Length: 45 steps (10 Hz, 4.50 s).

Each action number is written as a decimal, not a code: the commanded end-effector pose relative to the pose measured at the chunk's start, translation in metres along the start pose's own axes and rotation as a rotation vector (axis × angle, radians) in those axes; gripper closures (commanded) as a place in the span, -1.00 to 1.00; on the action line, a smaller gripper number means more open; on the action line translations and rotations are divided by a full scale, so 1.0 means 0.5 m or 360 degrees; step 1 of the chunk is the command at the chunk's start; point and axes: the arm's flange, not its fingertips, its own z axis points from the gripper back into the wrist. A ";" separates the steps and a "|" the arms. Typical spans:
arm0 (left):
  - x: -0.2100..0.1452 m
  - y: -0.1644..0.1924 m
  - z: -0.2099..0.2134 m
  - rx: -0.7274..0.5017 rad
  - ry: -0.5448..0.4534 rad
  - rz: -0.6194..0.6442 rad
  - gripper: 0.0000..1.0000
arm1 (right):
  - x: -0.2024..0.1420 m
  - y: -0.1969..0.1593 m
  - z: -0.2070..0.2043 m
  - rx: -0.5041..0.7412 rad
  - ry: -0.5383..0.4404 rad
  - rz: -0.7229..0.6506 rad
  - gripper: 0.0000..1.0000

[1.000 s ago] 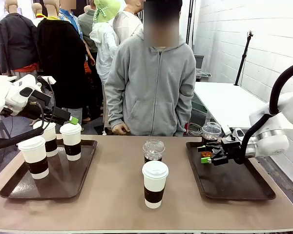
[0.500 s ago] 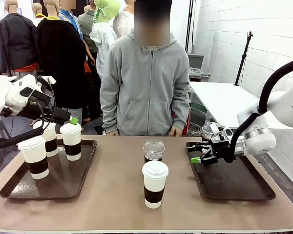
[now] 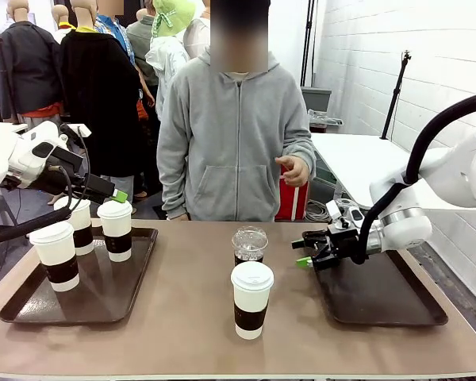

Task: Distribute the coffee onto the tray.
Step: Pick up another iced Americano from the middle of the table and place it on the right Handle tray.

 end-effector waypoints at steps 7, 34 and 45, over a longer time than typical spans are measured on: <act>-0.001 0.009 -0.004 -0.0029 -0.0021 -0.0020 -1.00 | 0.033 -0.011 -0.020 0.0005 0.0003 -0.0009 -1.00; -0.001 0.009 -0.004 -0.0029 -0.0021 -0.0020 -1.00 | -0.004 0.013 0.095 -0.0112 -0.0052 -0.0070 -1.00; -0.001 0.009 -0.004 -0.0029 -0.0021 -0.0020 -1.00 | 0.018 0.045 0.024 -0.0125 -0.0052 -0.0056 -1.00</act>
